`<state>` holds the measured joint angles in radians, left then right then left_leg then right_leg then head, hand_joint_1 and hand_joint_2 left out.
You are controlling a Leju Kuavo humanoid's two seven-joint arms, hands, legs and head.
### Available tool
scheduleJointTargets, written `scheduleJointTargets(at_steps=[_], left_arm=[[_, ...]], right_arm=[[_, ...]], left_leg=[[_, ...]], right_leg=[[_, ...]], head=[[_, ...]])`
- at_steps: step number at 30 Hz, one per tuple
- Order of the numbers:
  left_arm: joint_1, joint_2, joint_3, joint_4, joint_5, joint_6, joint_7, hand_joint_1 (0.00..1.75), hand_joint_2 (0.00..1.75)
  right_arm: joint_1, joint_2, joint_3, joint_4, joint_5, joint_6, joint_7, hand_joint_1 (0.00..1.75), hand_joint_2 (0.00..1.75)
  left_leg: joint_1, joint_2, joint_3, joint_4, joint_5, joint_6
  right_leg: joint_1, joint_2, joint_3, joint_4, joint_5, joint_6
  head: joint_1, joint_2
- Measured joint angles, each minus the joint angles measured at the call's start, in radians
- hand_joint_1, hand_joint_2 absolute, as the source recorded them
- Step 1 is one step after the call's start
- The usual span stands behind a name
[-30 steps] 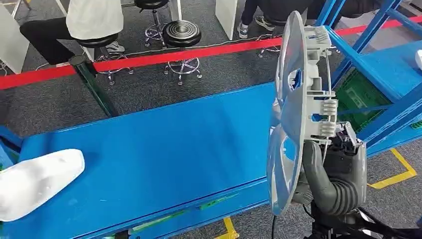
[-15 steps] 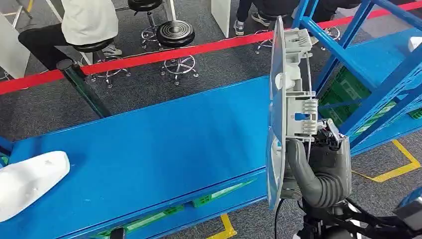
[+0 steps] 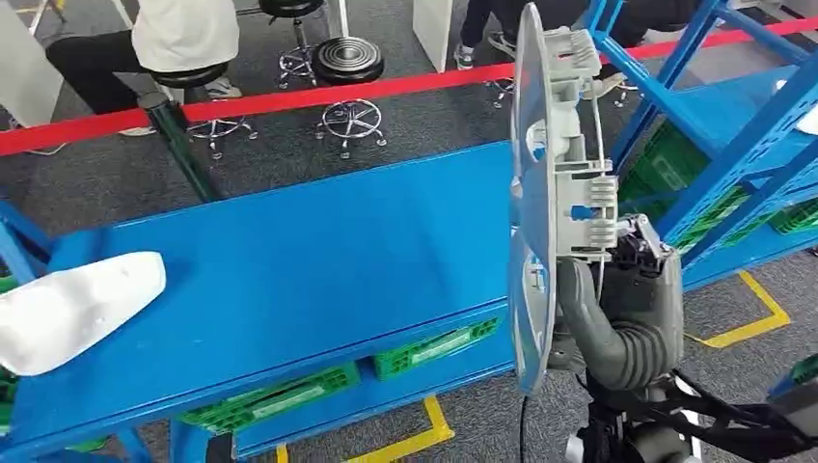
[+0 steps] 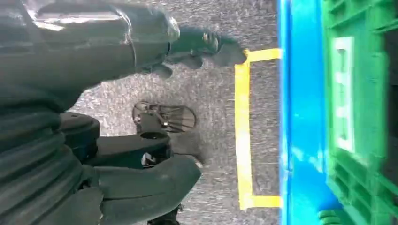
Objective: Take the parts from the cabinet and place them on the table.
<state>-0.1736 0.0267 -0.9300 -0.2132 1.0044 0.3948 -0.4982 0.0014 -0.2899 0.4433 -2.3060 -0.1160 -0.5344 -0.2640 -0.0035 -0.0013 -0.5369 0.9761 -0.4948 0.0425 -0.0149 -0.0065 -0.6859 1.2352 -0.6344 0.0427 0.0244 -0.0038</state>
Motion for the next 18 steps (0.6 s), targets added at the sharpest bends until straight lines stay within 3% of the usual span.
scheduleJointTargets(at_steps=[1,2,3,5,6,7,8,11,12,13,14,15,16,17,18], left_arm=[[0.000,0.000,0.000,0.000,-0.004,0.000,0.001,0.00,1.75],[0.000,0.000,0.000,0.000,-0.011,-0.002,0.002,0.00,1.75],[0.000,-0.001,0.000,0.000,-0.017,-0.002,0.003,0.00,1.75],[-0.002,-0.001,0.000,-0.002,-0.027,-0.001,0.013,0.00,1.75],[-0.004,-0.003,0.000,-0.002,-0.033,-0.001,0.021,0.00,1.75],[-0.006,-0.007,0.000,-0.002,-0.039,0.001,0.028,0.00,1.75],[-0.007,-0.008,0.000,-0.003,-0.043,0.004,0.035,0.00,1.75],[-0.004,-0.011,-0.001,-0.002,-0.051,0.010,0.059,0.00,1.75],[-0.002,-0.011,-0.001,-0.002,-0.054,0.013,0.062,0.00,1.75],[0.000,-0.011,-0.001,-0.002,-0.055,0.015,0.064,0.00,1.75],[0.002,-0.011,-0.001,-0.002,-0.056,0.015,0.068,0.00,1.75],[0.003,-0.011,-0.001,-0.002,-0.056,0.015,0.068,0.00,1.75],[0.005,-0.011,-0.001,-0.002,-0.056,0.015,0.069,0.00,1.75],[0.008,-0.011,-0.001,-0.002,-0.056,0.016,0.070,0.00,1.75],[0.013,-0.011,-0.001,-0.002,-0.056,0.017,0.071,0.00,1.75]], right_arm=[[0.001,0.000,-0.002,0.002,0.001,0.003,0.000,1.75,1.75],[0.001,0.000,-0.003,0.005,0.001,0.007,-0.001,1.75,1.75],[0.001,0.000,-0.003,0.007,0.000,0.008,-0.004,1.75,1.75],[0.003,0.000,-0.004,0.008,-0.005,0.008,-0.010,1.75,1.75],[0.002,0.000,-0.005,0.008,-0.010,0.006,-0.014,1.75,1.75],[0.002,0.000,-0.007,0.008,-0.011,0.005,-0.017,1.75,1.75],[0.004,0.000,-0.010,0.008,-0.011,0.002,-0.020,1.75,1.75],[0.016,0.000,-0.023,0.008,-0.011,-0.019,-0.011,1.75,1.75],[0.017,0.000,-0.023,0.008,-0.010,-0.027,-0.008,1.75,1.75],[0.020,0.000,-0.023,0.008,-0.009,-0.031,-0.001,1.75,1.75],[0.030,0.000,-0.025,0.008,-0.008,-0.042,0.004,1.75,1.75],[0.038,0.000,-0.029,0.008,-0.008,-0.049,0.011,1.75,1.75],[0.043,0.000,-0.030,0.009,-0.009,-0.057,0.018,1.75,1.75],[0.048,0.000,-0.031,0.010,-0.010,-0.063,0.022,1.75,1.75],[0.054,-0.001,-0.031,0.015,-0.010,-0.070,0.024,1.75,1.75]], left_leg=[[-0.002,0.000,-0.013,0.001,0.009,0.001],[-0.005,0.000,-0.027,0.002,0.020,0.001],[-0.008,-0.001,-0.040,0.003,0.029,0.001],[-0.011,-0.003,-0.062,0.007,0.044,-0.002],[-0.011,-0.004,-0.068,0.010,0.053,-0.004],[-0.015,-0.006,-0.074,0.012,0.059,-0.010],[-0.014,-0.005,-0.077,0.013,0.068,-0.015],[-0.009,-0.005,-0.083,0.007,0.092,-0.033],[-0.007,-0.003,-0.090,0.017,0.074,-0.037],[-0.006,-0.001,-0.099,0.031,0.039,-0.043],[0.000,0.000,-0.121,0.103,-0.047,-0.049],[0.005,0.000,-0.139,0.178,-0.104,-0.054],[0.007,0.000,-0.153,0.247,-0.142,-0.058],[0.008,0.000,-0.160,0.299,-0.155,-0.061],[0.012,0.000,-0.150,0.326,-0.133,-0.064]], right_leg=[[0.000,0.000,-0.006,0.052,-0.017,0.001],[0.000,0.000,0.002,0.073,-0.006,0.001],[0.000,0.000,0.026,0.055,0.021,-0.002],[0.003,0.000,0.121,-0.075,0.086,-0.014],[0.008,0.003,0.196,-0.186,0.098,-0.025],[0.015,0.003,0.244,-0.268,0.078,-0.035],[0.015,0.003,0.263,-0.301,0.075,-0.036],[0.021,0.003,0.246,-0.303,0.095,-0.051],[0.013,-0.006,0.239,-0.310,0.111,-0.056],[0.012,-0.004,0.232,-0.311,0.120,-0.059],[0.012,-0.005,0.212,-0.309,0.133,-0.066],[0.012,-0.006,0.197,-0.307,0.143,-0.065],[0.012,-0.006,0.181,-0.304,0.153,-0.064],[0.012,-0.006,0.165,-0.300,0.162,-0.063],[0.012,-0.006,0.141,-0.291,0.172,-0.060]], head=[[0.002,0.000],[0.006,0.000],[0.008,0.000],[0.013,0.000],[0.016,0.000],[0.019,0.000],[0.018,0.000],[0.023,0.000],[0.025,0.000],[0.020,0.000],[0.007,0.000],[0.002,0.000],[0.000,0.000],[-0.002,0.000],[-0.005,0.000]])
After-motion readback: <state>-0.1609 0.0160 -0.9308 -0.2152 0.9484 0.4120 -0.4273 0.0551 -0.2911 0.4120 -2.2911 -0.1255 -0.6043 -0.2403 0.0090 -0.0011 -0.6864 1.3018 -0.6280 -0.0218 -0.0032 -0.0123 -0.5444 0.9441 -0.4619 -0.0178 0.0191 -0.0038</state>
